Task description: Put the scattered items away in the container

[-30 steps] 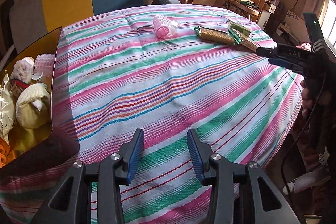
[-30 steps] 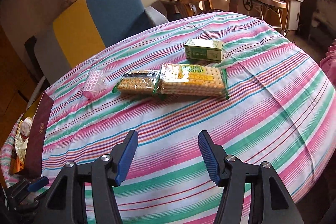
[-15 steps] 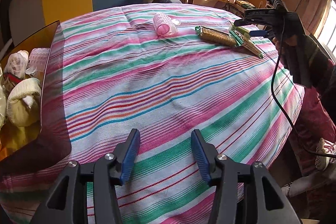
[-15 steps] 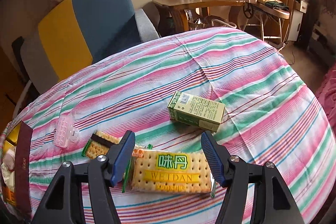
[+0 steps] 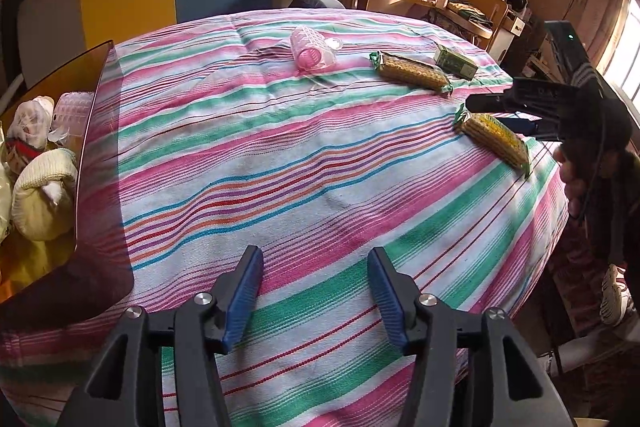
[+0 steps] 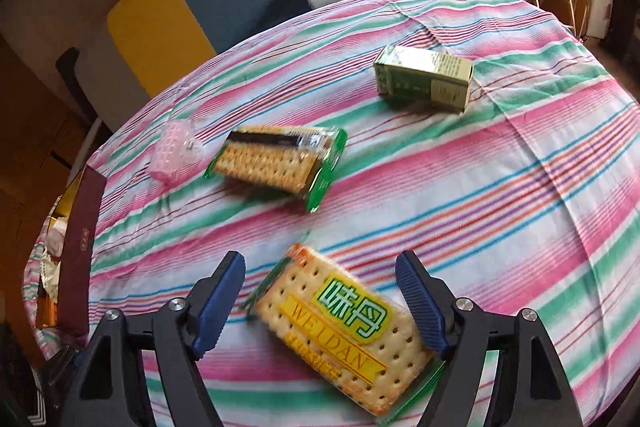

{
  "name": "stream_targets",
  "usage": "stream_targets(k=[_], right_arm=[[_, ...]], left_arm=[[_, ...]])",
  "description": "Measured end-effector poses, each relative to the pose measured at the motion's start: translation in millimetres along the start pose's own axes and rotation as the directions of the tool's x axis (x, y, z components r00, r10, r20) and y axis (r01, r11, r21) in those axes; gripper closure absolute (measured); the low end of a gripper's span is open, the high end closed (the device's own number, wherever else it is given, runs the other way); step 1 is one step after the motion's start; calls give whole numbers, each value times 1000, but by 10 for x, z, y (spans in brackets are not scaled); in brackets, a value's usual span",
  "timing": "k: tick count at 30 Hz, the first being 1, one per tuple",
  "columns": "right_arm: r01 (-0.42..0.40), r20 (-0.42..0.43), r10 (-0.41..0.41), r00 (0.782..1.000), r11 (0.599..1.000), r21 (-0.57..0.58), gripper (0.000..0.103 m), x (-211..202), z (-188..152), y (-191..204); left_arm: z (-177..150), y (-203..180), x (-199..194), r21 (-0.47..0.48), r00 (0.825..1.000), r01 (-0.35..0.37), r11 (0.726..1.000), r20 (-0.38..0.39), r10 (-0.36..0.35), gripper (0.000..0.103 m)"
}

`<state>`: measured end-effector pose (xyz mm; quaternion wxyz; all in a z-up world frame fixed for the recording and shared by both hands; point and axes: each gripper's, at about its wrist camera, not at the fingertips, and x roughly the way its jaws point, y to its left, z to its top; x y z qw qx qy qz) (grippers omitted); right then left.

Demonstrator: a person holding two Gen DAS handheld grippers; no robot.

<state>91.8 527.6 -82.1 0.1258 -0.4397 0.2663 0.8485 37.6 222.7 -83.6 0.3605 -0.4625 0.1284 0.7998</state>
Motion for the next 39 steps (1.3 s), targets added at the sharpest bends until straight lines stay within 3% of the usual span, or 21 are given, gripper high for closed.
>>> stream_targets(k=[5, 9, 18, 28, 32, 39], right_arm=[[-38, 29, 39, 999, 999, -11, 23, -162, -301, 157], [-6, 103, 7, 995, 1000, -15, 23, -290, -362, 219], [46, 161, -42, 986, 999, -18, 19, -319, -369, 173], [48, 142, -45, 989, 999, -12, 19, -217, -434, 59], [54, 144, -51, 988, 998, -18, 18, -216, -447, 57], [78, 152, -71, 986, 996, -36, 18, -178, -448, 99]], left_arm=[[316, 39, -57, -26, 1000, 2, 1000, 28, -1, 48], [805, 58, -20, -51, 999, 22, 998, 51, -19, 48], [1680, 58, 513, -66, 1000, -5, 998, 17, 6, 48], [2091, -76, 1109, 0, 999, -2, 1000, -36, 2, 45], [2121, -117, 1250, 40, 998, -46, 998, -40, 48, 45], [2067, -101, 1278, 51, 998, -56, 997, -24, 57, 45]])
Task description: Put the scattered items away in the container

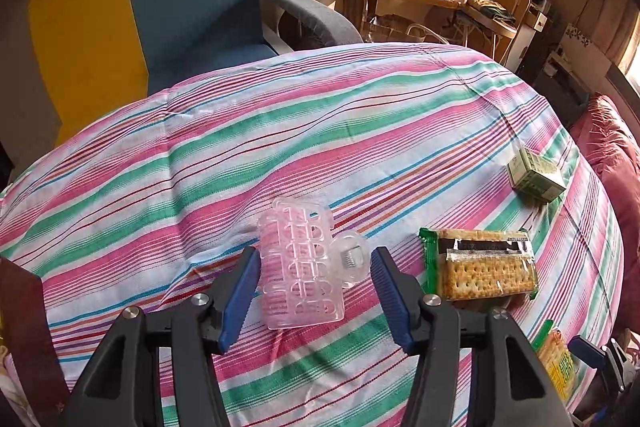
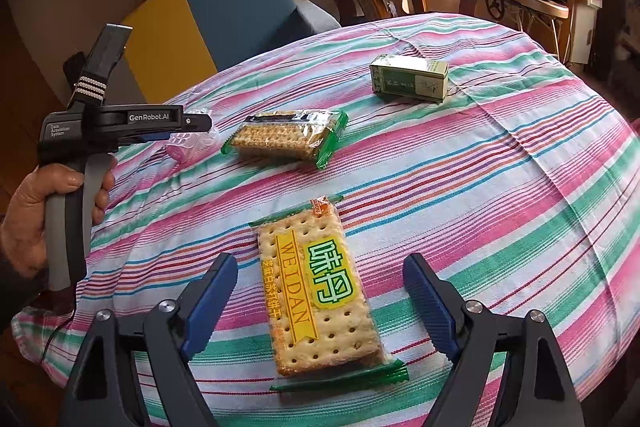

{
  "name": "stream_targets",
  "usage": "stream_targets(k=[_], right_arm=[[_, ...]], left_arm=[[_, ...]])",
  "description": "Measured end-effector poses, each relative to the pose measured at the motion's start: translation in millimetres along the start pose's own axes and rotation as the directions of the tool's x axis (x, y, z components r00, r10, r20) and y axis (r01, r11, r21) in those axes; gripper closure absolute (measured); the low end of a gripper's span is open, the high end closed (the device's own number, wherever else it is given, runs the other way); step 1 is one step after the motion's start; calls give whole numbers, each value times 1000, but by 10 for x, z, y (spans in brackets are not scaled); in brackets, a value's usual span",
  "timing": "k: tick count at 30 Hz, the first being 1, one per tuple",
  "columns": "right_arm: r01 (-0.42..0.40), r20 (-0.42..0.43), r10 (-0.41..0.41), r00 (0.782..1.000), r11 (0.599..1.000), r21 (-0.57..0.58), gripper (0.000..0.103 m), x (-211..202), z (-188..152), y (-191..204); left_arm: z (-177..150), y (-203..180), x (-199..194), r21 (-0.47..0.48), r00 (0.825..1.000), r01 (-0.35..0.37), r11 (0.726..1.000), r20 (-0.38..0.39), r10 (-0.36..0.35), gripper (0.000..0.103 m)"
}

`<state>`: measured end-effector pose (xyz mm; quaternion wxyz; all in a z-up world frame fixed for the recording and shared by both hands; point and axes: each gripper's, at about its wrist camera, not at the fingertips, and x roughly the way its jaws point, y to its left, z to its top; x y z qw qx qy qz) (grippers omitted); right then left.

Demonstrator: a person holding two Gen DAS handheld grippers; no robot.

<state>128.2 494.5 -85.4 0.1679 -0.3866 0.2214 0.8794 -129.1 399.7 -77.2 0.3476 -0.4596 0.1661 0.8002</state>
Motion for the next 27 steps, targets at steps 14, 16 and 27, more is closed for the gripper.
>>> stream_targets(k=[14, 16, 27], right_arm=[[60, -16, -62, 998, 994, -97, 17, 51, -63, 204], [55, -20, -58, 998, 992, -113, 17, 47, -89, 261], [9, -28, -13, 1000, 991, -133, 17, -64, -270, 458]], left_arm=[[-615, 166, -428, -62, 999, 36, 997, -4, -37, 45], [-787, 196, -545, -76, 999, 40, 996, -2, -41, 45], [-1605, 181, -1094, -128, 996, 94, 987, 15, -93, 47]])
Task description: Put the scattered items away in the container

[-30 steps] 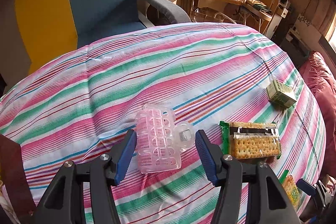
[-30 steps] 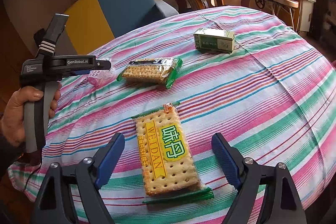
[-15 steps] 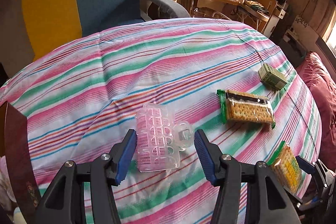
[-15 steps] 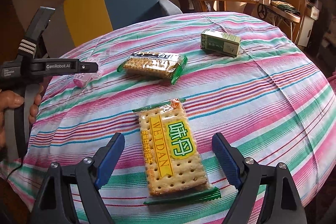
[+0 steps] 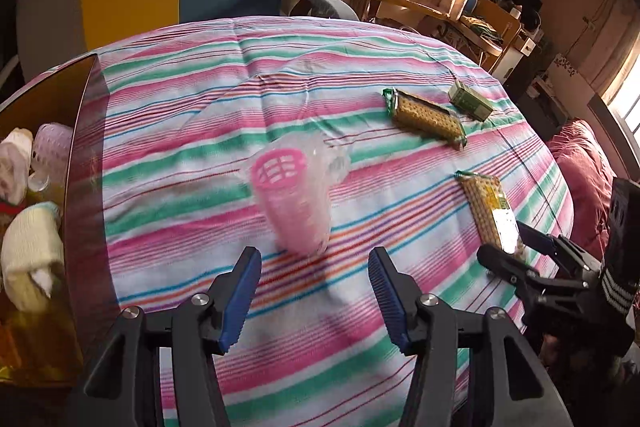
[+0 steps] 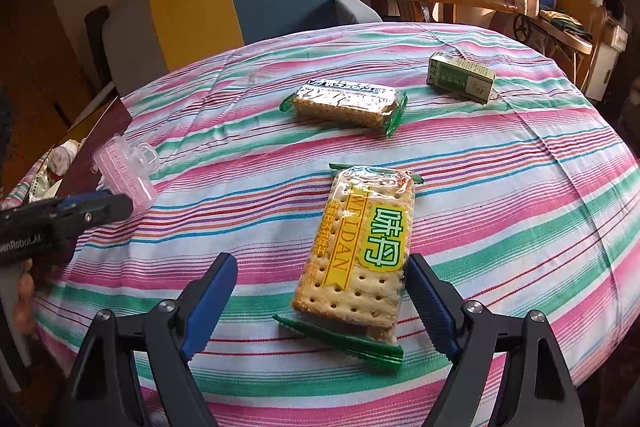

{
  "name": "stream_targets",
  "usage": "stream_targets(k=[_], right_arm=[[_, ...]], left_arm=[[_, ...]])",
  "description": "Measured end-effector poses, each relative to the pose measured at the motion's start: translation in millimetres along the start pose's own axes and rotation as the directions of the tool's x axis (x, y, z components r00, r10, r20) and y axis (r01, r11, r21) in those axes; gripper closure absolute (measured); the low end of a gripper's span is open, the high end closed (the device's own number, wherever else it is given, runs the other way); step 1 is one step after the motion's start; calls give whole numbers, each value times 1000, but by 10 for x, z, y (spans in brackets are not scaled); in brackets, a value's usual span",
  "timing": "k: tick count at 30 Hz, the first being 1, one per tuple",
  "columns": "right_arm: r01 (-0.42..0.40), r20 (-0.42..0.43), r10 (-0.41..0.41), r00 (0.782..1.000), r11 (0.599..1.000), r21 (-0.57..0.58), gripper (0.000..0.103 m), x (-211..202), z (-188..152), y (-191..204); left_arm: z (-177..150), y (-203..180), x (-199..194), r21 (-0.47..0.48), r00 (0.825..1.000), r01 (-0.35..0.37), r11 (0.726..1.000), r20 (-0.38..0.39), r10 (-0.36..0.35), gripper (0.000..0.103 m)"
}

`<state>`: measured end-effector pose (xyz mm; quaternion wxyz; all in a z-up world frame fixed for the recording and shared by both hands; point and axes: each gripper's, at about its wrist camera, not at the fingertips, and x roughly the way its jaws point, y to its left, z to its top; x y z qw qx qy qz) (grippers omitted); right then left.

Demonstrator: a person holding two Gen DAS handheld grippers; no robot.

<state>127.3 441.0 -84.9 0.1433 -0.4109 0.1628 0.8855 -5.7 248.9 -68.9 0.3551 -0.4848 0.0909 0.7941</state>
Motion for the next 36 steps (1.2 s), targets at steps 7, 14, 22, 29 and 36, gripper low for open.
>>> stream_targets(k=[7, 14, 22, 29, 36], right_arm=[[19, 35, -22, 999, 998, 60, 14, -207, -95, -151], [34, 49, -38, 998, 996, 82, 14, -282, -68, -147], [-10, 31, 8, 999, 998, 64, 10, -208, -43, -32], [-15, 35, 13, 999, 997, 70, 9, -181, -45, -57], [-16, 26, 14, 1000, 996, 86, 8, -115, -29, -108]], left_arm=[[-231, 104, -78, -54, 998, 60, 997, -18, -61, 42], [-7, 143, -165, -72, 998, 64, 995, 30, -62, 39], [472, 39, -24, 85, 998, -57, 995, 19, 55, 38], [689, 55, 215, 155, 995, -84, 984, -33, 90, 37], [882, 30, 474, 215, 992, -64, 974, -89, 85, 35]])
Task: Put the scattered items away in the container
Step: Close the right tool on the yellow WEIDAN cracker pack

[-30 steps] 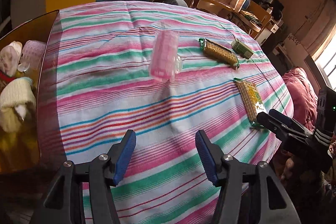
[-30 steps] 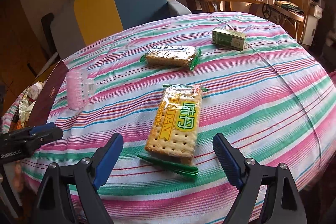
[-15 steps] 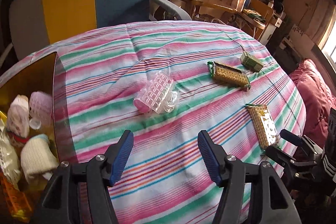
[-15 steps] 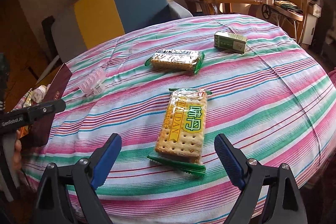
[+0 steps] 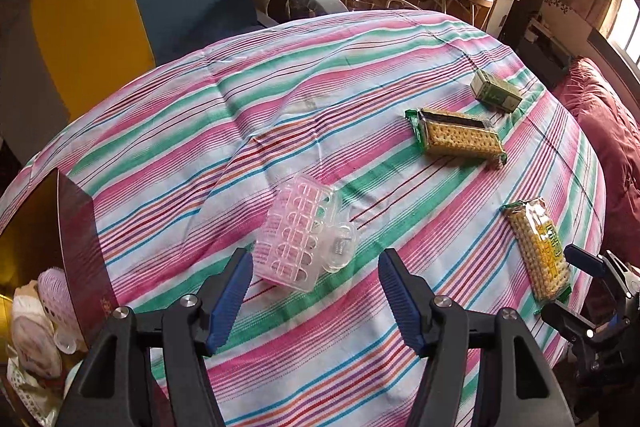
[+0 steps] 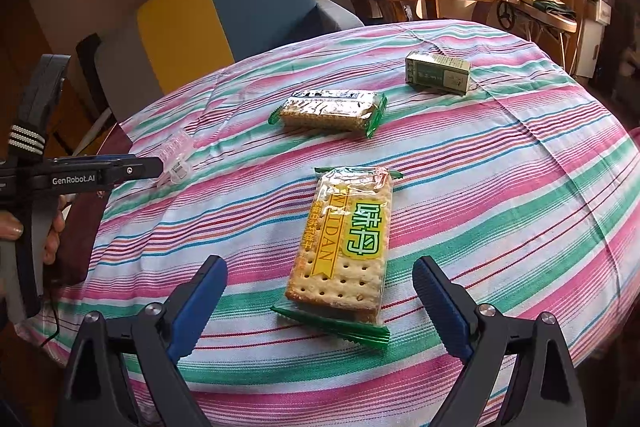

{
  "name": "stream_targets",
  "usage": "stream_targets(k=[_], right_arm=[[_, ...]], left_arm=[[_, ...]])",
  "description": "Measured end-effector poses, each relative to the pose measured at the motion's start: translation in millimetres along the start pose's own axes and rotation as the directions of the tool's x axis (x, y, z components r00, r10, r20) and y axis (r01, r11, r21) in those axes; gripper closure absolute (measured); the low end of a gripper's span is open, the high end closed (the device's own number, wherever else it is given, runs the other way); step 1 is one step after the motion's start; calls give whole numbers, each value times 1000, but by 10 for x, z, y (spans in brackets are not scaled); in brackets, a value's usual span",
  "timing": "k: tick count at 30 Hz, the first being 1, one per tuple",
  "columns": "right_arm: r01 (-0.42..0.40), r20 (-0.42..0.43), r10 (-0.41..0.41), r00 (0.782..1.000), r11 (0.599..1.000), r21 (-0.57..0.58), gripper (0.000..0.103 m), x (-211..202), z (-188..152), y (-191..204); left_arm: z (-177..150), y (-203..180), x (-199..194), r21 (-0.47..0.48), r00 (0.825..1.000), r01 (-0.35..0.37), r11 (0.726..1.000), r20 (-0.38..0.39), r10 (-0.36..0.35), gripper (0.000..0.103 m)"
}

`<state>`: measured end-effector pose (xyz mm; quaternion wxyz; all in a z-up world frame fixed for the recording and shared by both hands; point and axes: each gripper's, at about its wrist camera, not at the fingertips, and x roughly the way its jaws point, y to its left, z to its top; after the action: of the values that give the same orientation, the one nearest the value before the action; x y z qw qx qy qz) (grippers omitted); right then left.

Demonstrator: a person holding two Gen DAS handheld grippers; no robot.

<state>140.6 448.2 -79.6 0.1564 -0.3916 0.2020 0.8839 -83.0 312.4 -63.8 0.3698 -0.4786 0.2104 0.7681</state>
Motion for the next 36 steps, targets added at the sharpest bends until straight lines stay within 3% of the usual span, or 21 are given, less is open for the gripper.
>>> stream_targets(k=[10, 18, 23, 25, 32, 33, 34, 36], right_arm=[[4, -9, -4, 1000, 1000, 2, 8, 72, 6, -12], [25, 17, -25, 1000, 1000, -12, 12, 46, 27, -2], [41, 14, -41, 999, 999, -2, 29, 65, 42, -30], [51, 10, -51, 999, 999, 2, 30, 79, 39, -38], [104, 4, -104, 995, 994, -38, 31, 154, 69, 25], [116, 4, -115, 993, 992, -49, 35, 167, 71, 43], [133, 6, -133, 991, 989, -65, 48, 174, 68, 64], [139, 10, -138, 990, 987, -86, 52, 172, 57, 97]], left_arm=[[115, 52, 283, 7, 998, 11, 1000, -69, -11, 35], [-100, 76, 210, -77, 1000, 21, 997, -21, -23, 40], [-326, -8, 62, -121, 999, 44, 992, 3, -44, 41], [-432, -47, 2, -140, 999, 47, 989, 7, -47, 45], [-816, -184, -180, -175, 998, 55, 983, 34, -50, 45], [-846, -180, -206, -182, 997, 68, 981, 42, -62, 45], [-876, -177, -231, -189, 996, 81, 979, 50, -73, 43], [-912, -156, -284, -196, 994, 99, 976, 64, -88, 39]])
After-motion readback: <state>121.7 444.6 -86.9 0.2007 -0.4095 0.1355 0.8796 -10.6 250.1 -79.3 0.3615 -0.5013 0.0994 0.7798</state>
